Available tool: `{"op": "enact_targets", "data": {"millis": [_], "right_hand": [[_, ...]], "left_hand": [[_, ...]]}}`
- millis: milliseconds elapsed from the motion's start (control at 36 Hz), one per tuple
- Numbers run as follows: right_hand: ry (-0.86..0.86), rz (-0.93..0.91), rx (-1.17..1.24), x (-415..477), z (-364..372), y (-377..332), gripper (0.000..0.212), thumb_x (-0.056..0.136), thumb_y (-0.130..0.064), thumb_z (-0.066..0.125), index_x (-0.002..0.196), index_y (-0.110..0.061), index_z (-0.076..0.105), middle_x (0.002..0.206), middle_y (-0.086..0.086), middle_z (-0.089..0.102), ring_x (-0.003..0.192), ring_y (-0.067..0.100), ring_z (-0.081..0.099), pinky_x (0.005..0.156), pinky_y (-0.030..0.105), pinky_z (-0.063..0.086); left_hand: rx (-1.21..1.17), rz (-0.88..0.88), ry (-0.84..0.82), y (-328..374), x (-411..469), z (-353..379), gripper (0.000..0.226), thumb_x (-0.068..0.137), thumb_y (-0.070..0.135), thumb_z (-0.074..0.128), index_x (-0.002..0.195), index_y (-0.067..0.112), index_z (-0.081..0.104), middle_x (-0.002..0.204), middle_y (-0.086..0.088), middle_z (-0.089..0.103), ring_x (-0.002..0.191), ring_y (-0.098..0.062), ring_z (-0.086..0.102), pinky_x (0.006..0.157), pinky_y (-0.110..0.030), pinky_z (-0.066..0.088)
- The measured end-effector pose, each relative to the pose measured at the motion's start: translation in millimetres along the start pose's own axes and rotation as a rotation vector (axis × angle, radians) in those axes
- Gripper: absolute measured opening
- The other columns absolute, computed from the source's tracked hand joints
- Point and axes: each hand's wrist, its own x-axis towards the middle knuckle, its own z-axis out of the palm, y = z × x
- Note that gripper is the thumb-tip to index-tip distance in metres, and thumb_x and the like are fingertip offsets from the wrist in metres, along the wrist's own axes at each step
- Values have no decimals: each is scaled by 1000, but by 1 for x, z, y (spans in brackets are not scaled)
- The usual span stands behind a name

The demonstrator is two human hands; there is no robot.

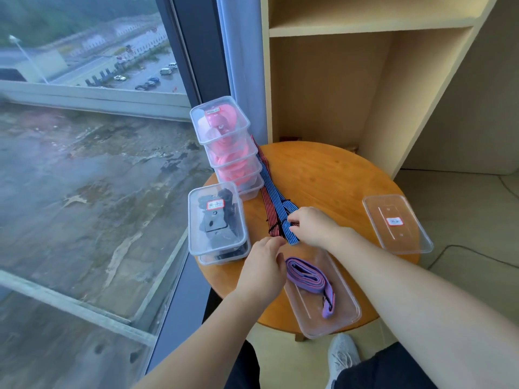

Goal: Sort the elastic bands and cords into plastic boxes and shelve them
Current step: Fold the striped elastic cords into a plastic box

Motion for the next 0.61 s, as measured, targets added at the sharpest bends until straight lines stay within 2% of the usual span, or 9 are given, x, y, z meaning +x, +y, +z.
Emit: {"op": "enact_targets", "data": {"millis": [222, 361, 444, 500, 556, 611], "right_hand": [[-54, 35, -28, 27, 7, 2, 30, 94, -25, 60, 118, -8, 61, 118, 13, 64, 107, 33, 60, 90, 46, 51], [-11, 67, -28, 36, 13, -3, 35, 91, -24, 66, 121, -8, 60, 117, 11, 64, 106, 30, 59, 87, 42, 51], [4, 86, -38, 40, 14, -7, 25, 88, -27, 70, 104, -9, 60, 104, 8, 65, 94, 28, 59, 70, 34, 45], [18, 116, -20, 42, 15, -10, 23, 87, -24, 72, 95, -11, 56, 99, 6, 63, 93, 29, 59, 67, 33, 41], [40, 164, 28, 44, 16, -12, 24, 86, -16, 70, 106, -12, 58, 105, 6, 64, 100, 30, 60, 72, 34, 46], [67, 217, 89, 44, 17, -14, 34, 86, -9, 64, 118, -17, 56, 112, 6, 64, 102, 30, 59, 73, 32, 44]], "left_hand": [[-18, 25, 17, 2, 6, 6, 37, 92, 1, 48, 126, 8, 59, 123, -7, 60, 116, -21, 52, 98, -24, 38], [-23, 22, 20, 1, 9, 9, 36, 91, 0, 48, 123, 8, 61, 119, -6, 61, 113, -20, 54, 96, -23, 40], [-29, 23, 17, 2, 9, 8, 36, 90, -1, 47, 122, 8, 61, 119, -5, 62, 112, -19, 55, 94, -20, 39], [-27, 19, 16, 2, 8, 7, 36, 90, -3, 47, 121, 8, 62, 119, -5, 62, 112, -19, 56, 94, -18, 38], [-22, 13, 10, 2, 8, 6, 37, 90, -3, 47, 122, 7, 62, 121, -5, 62, 114, -19, 55, 96, -17, 37], [-17, 11, 5, 2, 6, 5, 37, 90, -3, 47, 122, 7, 62, 122, -5, 61, 115, -19, 55, 96, -17, 37]]}}
